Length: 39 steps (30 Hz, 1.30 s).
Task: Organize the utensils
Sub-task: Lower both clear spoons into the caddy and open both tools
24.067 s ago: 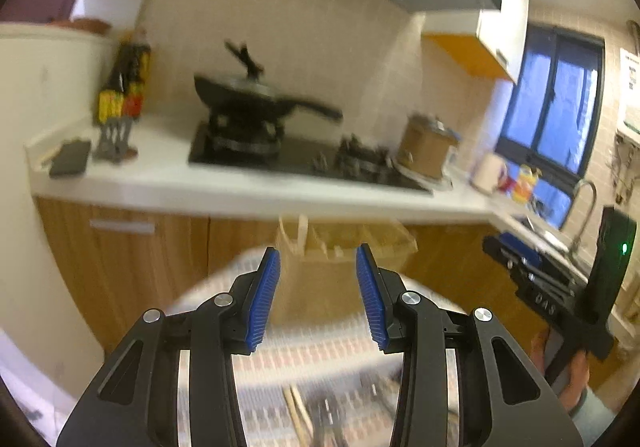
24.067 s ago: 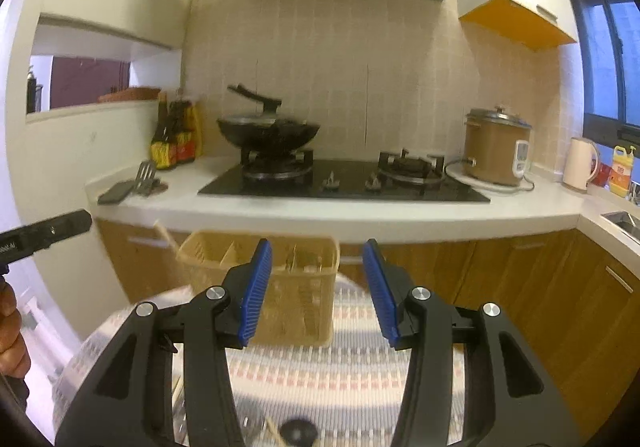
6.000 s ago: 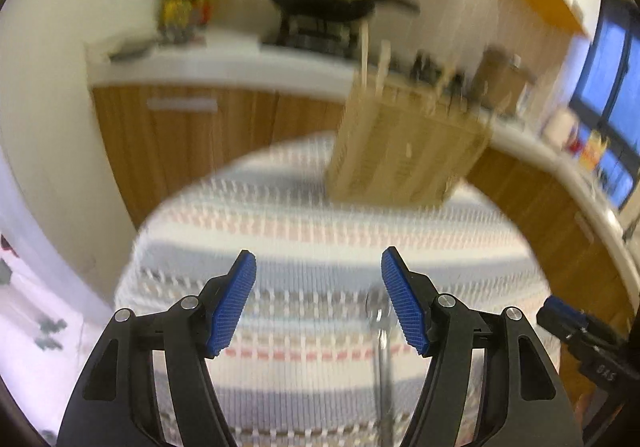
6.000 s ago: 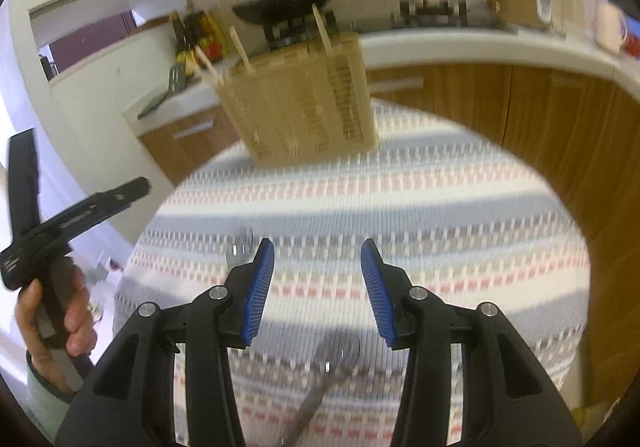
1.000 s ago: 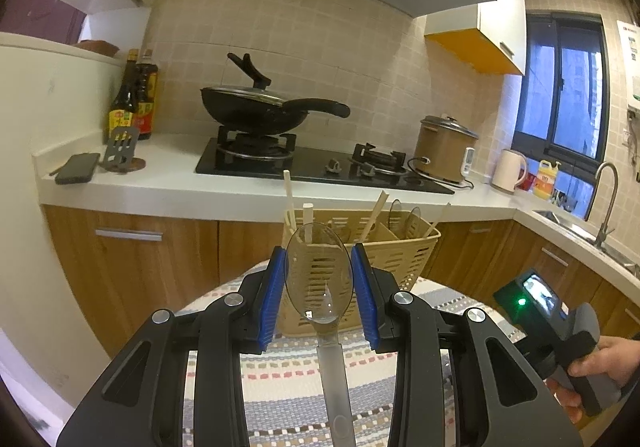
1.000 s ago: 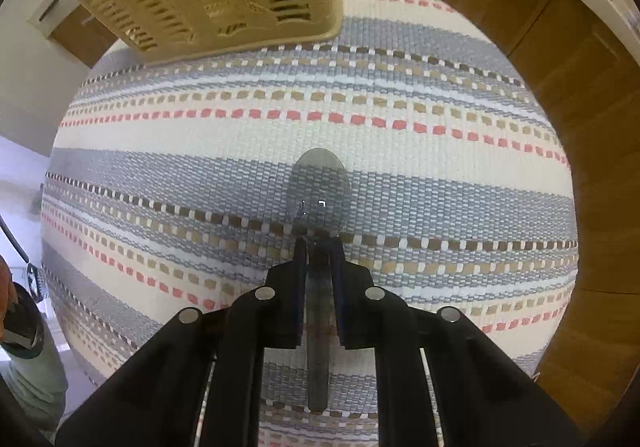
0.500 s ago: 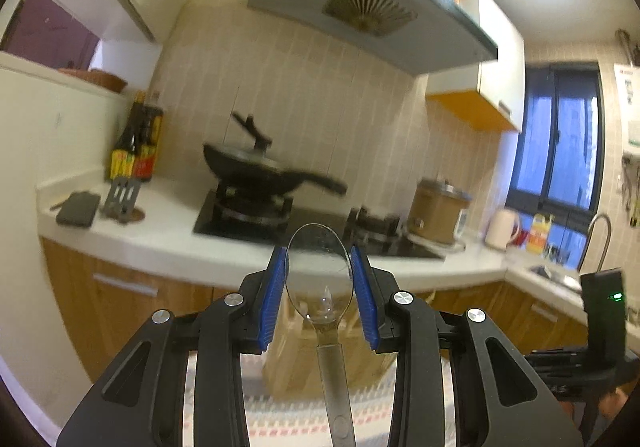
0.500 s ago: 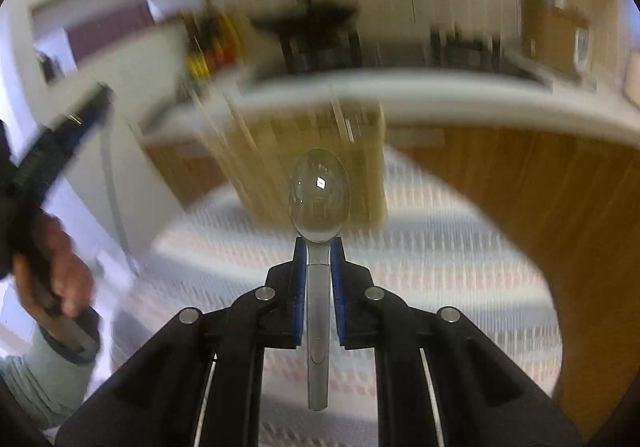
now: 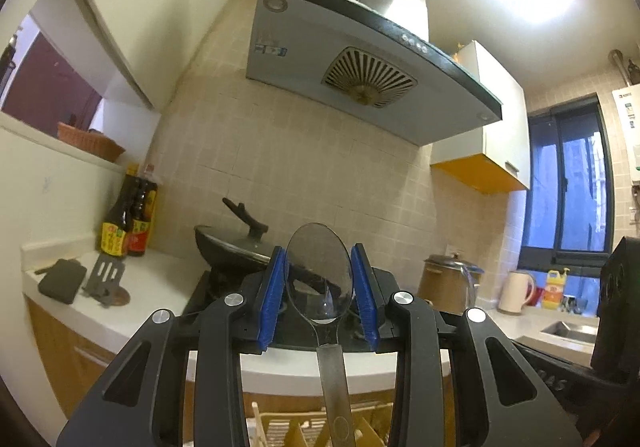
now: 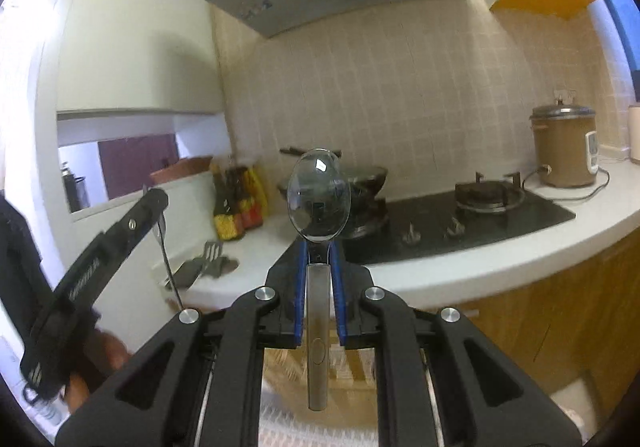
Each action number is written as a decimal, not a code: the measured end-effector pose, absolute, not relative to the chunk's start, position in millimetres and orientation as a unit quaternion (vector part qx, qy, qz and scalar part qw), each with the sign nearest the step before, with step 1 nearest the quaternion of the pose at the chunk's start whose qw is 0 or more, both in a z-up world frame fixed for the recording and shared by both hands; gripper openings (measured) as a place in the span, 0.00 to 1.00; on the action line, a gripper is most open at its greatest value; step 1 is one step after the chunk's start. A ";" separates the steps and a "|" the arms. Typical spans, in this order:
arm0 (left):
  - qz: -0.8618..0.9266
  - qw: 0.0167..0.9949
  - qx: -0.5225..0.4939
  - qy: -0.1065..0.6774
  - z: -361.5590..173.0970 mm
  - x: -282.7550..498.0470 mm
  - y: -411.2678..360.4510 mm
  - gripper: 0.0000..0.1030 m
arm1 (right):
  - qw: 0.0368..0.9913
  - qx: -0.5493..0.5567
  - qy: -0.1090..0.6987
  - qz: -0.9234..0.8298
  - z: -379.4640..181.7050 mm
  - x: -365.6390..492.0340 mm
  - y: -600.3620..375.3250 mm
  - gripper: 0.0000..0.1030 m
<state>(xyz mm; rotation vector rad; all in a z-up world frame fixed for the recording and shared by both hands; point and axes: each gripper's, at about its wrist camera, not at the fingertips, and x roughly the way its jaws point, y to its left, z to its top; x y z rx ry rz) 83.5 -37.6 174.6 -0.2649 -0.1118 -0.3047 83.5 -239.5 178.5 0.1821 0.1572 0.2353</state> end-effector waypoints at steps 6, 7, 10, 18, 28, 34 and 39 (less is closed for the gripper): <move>-0.117 0.985 -0.111 -0.062 148.6 102.4 -44.8 0.31 | 0.989 0.086 0.078 0.091 147.8 118.3 -232.2 0.10; -0.113 0.985 -0.112 -0.062 145.8 105.8 -43.4 0.31 | 0.989 0.084 0.079 0.087 142.8 121.9 -230.7 0.10; -0.090 0.984 -0.136 -0.067 137.5 116.0 -35.7 0.31 | 0.992 0.072 0.074 0.074 133.1 126.0 -226.9 0.10; -0.045 0.984 -0.135 -0.104 128.9 117.7 -38.9 0.31 | 0.994 0.059 0.070 0.063 115.5 130.6 -224.3 0.10; -0.022 0.989 -0.111 -0.091 101.9 127.5 -47.9 0.31 | 0.995 0.037 0.070 0.060 98.9 130.2 -217.4 0.10; -0.032 0.991 -0.105 -0.076 100.5 124.2 -43.4 0.31 | 0.994 0.040 0.073 0.066 94.9 120.5 -217.4 0.11; -0.055 0.991 -0.102 -0.069 108.2 104.6 -35.6 0.51 | 0.993 0.046 0.086 0.065 96.1 102.3 -220.1 0.54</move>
